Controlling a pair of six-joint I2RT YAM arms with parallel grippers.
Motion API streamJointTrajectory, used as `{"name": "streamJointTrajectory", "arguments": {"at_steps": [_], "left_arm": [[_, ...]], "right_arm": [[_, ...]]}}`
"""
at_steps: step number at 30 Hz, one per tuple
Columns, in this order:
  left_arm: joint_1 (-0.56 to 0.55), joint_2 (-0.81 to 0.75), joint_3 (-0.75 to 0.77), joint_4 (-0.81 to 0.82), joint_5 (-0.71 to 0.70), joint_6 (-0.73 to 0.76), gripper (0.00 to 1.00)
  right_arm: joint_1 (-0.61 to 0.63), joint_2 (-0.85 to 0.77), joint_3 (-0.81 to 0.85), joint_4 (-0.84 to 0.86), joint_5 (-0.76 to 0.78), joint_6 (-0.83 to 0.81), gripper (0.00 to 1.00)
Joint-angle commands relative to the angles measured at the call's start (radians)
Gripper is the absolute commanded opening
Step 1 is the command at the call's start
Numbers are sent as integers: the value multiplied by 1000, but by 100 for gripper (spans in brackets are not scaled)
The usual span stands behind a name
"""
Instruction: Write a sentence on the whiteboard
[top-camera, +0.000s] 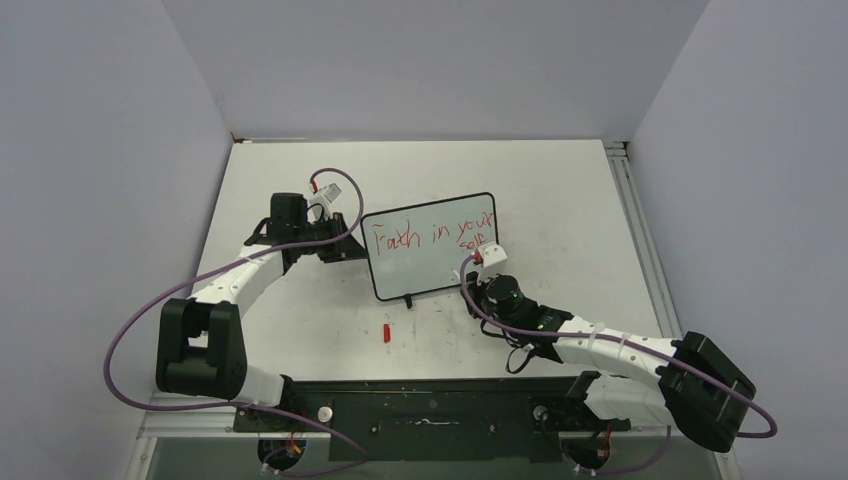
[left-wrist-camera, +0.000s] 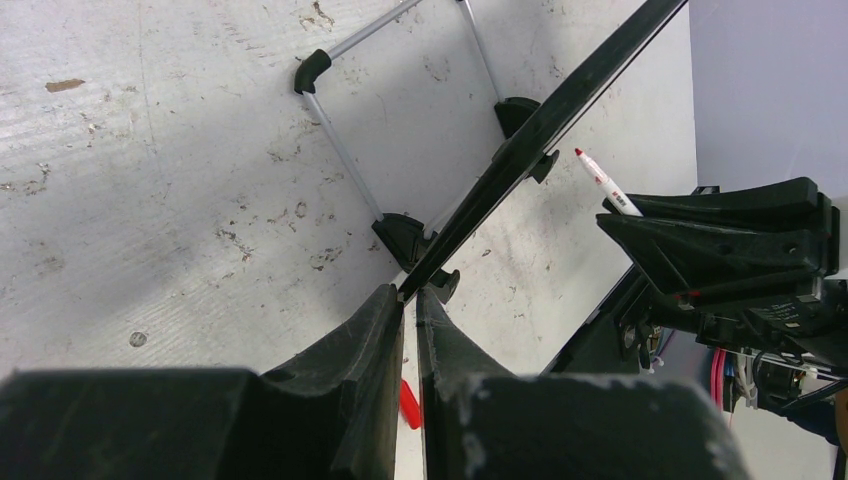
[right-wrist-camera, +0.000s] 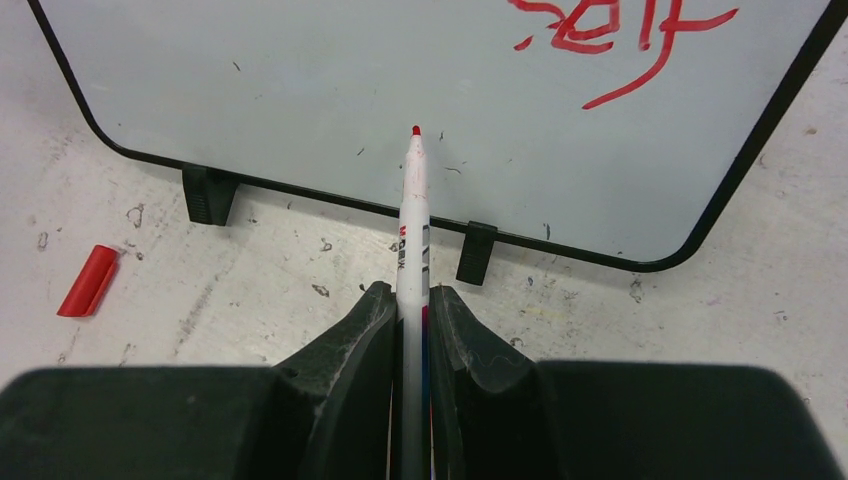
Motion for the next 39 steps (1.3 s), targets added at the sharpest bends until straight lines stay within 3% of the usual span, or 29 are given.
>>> {"name": "streamJointTrajectory", "arguments": {"at_steps": [1,27,28,30,39], "left_arm": [[1,-27,39,14,-15,22,9],[-1,-36,38,15,-12,22,9],[-1,-36,37,14,-11,22,15],[-1,-36,37,14,-12,22,9],[0,-39,37,15,-12,22,9]], "right_arm": [[10,39,9,92,3,14,5],[14,87,2,18,54,79,5],[14,87,2,15,55,81,5],[15,87,1,10,57,85,5],[21,79,0,-13,67,91,5]]}}
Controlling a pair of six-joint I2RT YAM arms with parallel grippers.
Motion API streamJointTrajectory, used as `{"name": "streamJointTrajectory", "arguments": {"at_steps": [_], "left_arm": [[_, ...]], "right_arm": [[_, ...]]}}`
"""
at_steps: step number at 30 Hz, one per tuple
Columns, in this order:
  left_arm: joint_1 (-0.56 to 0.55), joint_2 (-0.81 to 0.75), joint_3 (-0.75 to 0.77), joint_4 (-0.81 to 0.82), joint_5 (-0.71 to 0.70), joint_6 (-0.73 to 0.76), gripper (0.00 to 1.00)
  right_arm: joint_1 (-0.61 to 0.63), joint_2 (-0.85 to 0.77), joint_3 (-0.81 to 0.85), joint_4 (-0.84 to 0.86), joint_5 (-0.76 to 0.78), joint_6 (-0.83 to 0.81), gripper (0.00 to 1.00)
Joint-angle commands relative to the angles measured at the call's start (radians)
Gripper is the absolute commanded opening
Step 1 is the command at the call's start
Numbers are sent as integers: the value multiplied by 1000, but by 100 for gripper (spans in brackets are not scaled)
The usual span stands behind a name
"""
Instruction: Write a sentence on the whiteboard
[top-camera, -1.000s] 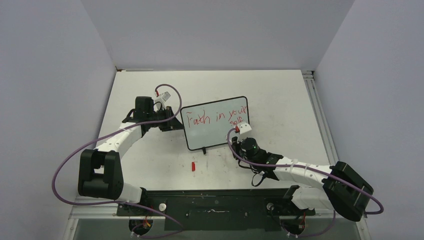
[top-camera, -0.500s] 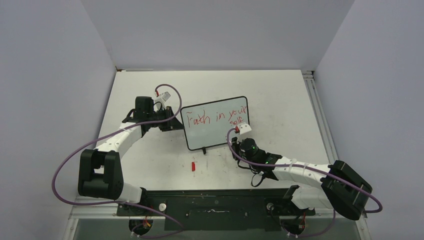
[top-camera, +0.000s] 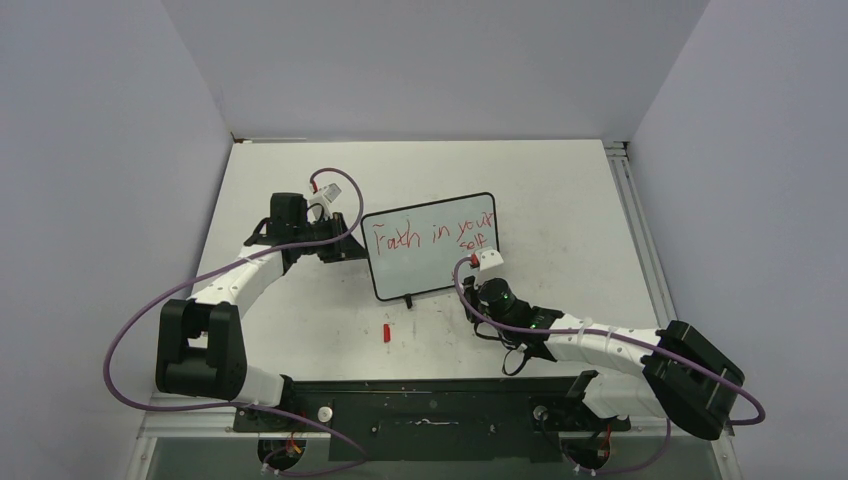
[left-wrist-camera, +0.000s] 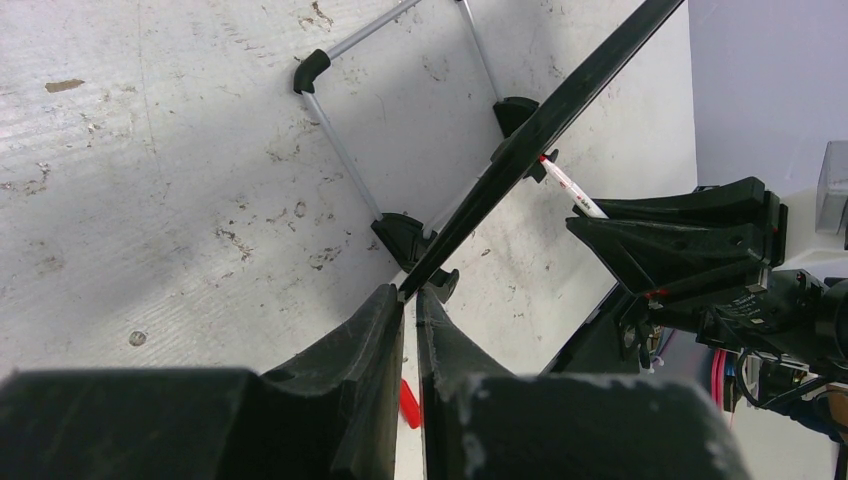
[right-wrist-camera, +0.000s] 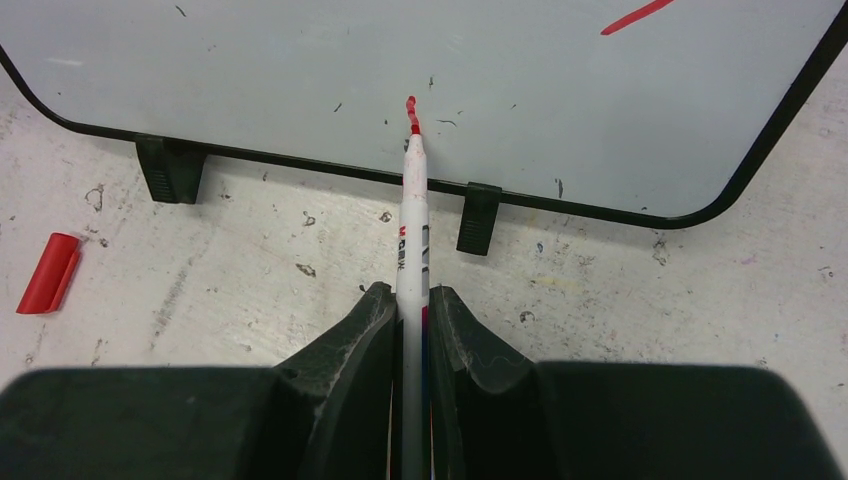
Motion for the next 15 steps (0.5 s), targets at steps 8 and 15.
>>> {"name": "streamJointTrajectory", "arguments": {"at_steps": [8,15], "left_arm": [[0,-34,37,17,-11,21,9],[0,-34,36,16,-12,21,9]], "right_arm": [[6,-32,1,-21,57,23,5],[6,-26,29,-13,78,12,5]]}}
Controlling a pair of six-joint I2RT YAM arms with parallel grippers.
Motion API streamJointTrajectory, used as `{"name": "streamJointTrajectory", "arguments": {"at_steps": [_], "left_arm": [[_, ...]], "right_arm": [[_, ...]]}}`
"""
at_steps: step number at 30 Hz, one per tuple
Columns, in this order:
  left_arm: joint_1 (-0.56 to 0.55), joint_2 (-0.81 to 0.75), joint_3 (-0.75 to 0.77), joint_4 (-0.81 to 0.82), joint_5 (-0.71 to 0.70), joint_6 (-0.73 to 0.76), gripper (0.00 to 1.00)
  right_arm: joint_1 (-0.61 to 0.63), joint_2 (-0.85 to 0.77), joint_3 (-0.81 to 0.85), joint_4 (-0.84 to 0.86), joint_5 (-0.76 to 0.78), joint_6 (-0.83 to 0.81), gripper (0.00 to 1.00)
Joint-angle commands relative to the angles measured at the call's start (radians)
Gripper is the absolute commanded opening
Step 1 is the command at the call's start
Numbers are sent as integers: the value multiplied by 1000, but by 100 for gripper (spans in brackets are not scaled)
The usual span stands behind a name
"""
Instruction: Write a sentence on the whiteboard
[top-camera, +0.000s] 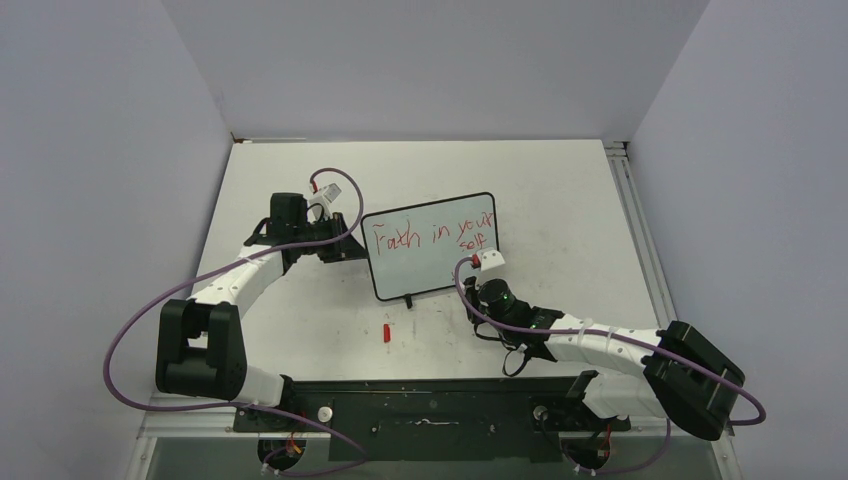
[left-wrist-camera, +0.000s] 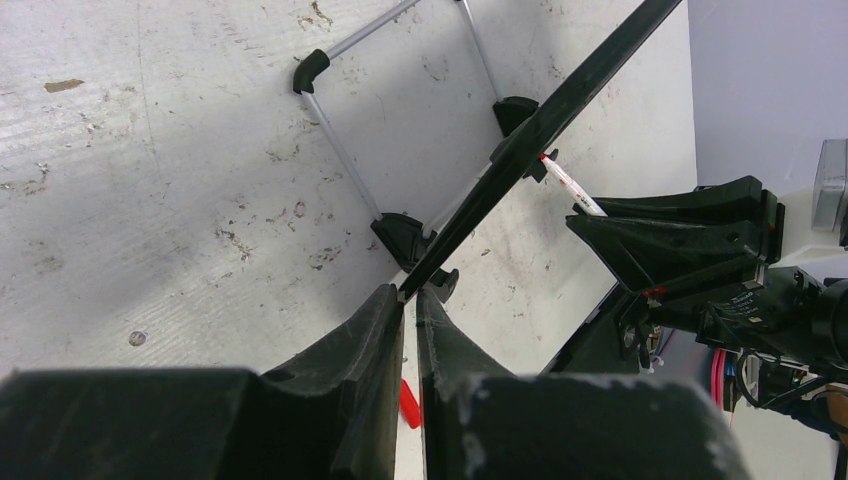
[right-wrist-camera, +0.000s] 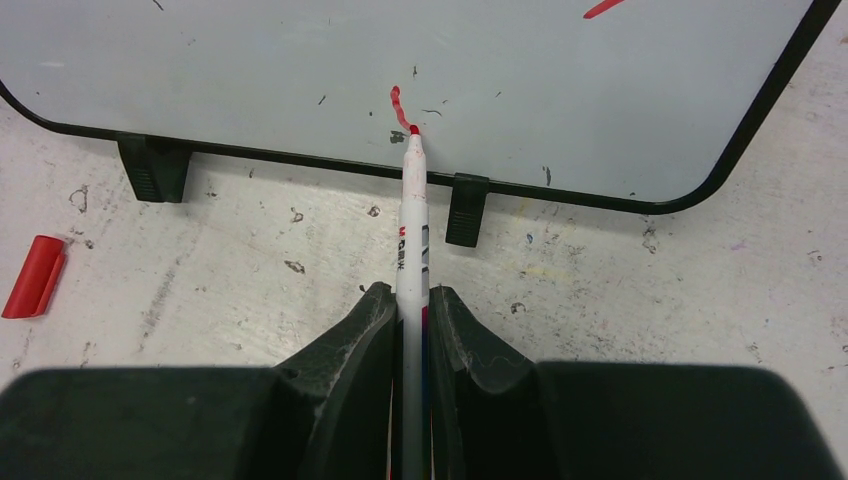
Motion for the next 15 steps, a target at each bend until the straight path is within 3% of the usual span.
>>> {"name": "streamJointTrajectory", "arguments": {"at_steps": [1,15], "left_arm": [[0,-33,36,17,-11,21,9],[0,-31,37,16,-12,21,9]], "right_arm": [[2,-22,34,12,61,-8,5],[-13,-11,89,20,80,-55,5]]}}
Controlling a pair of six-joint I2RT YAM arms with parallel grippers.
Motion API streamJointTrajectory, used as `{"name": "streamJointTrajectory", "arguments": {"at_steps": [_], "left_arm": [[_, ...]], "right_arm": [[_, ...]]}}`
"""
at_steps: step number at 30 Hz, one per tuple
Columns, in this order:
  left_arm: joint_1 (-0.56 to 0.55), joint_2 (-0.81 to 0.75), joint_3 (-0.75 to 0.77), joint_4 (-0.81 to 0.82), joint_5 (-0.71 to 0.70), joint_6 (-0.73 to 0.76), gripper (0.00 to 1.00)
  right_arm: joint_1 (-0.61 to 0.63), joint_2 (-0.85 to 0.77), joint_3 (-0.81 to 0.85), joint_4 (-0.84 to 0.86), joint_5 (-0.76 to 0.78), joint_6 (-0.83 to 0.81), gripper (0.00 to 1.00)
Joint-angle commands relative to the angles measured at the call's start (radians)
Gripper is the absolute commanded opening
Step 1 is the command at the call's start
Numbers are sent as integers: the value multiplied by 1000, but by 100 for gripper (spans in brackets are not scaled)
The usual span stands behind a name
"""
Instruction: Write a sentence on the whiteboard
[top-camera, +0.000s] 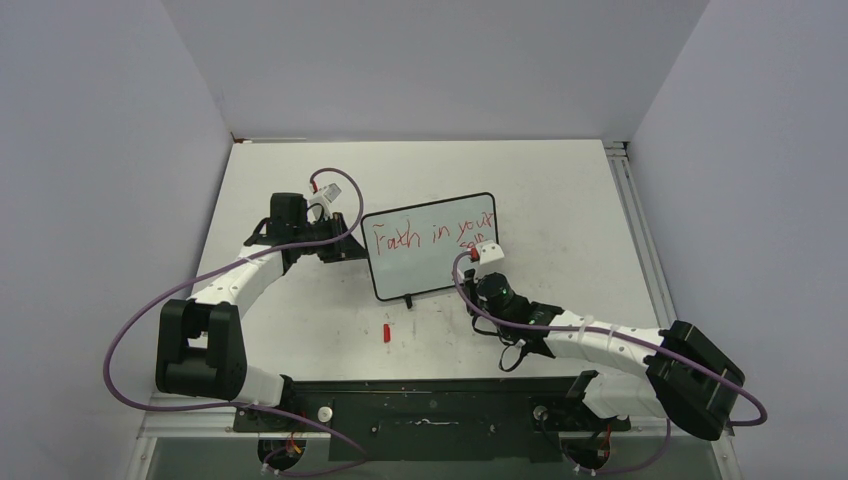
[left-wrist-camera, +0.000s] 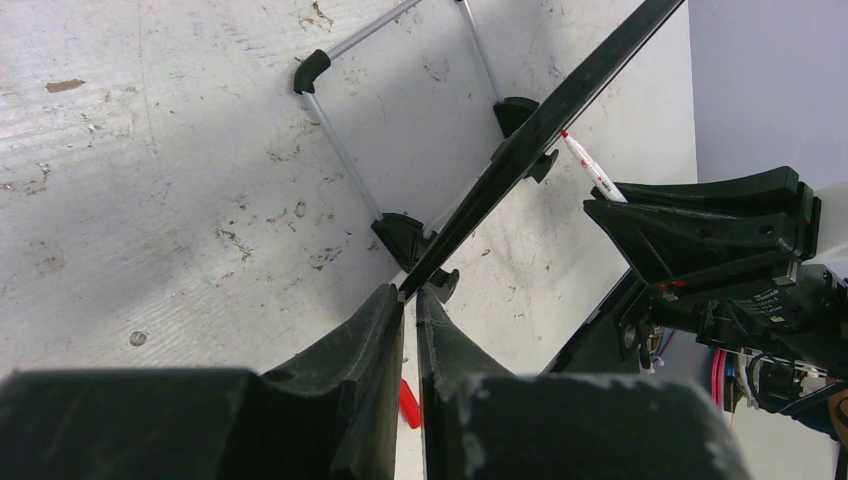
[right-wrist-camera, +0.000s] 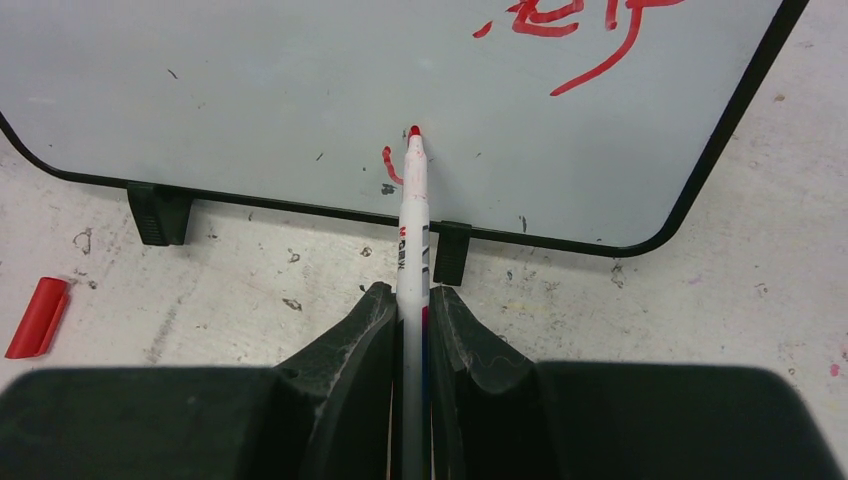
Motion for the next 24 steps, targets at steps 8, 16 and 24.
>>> {"name": "streamJointTrajectory", "arguments": {"at_steps": [8,16,24], "left_arm": [[1,-32,37,16,-12,21,9],[0,-31,37,16,-9,21,9],[0,-35,37,18,-8,19,9]], "right_arm": [[-16,2,28,26,12,-1,5],[-15,-15,-3,-6,8,33,5],[-12,-27,-19,-37,7,58,5]]}}
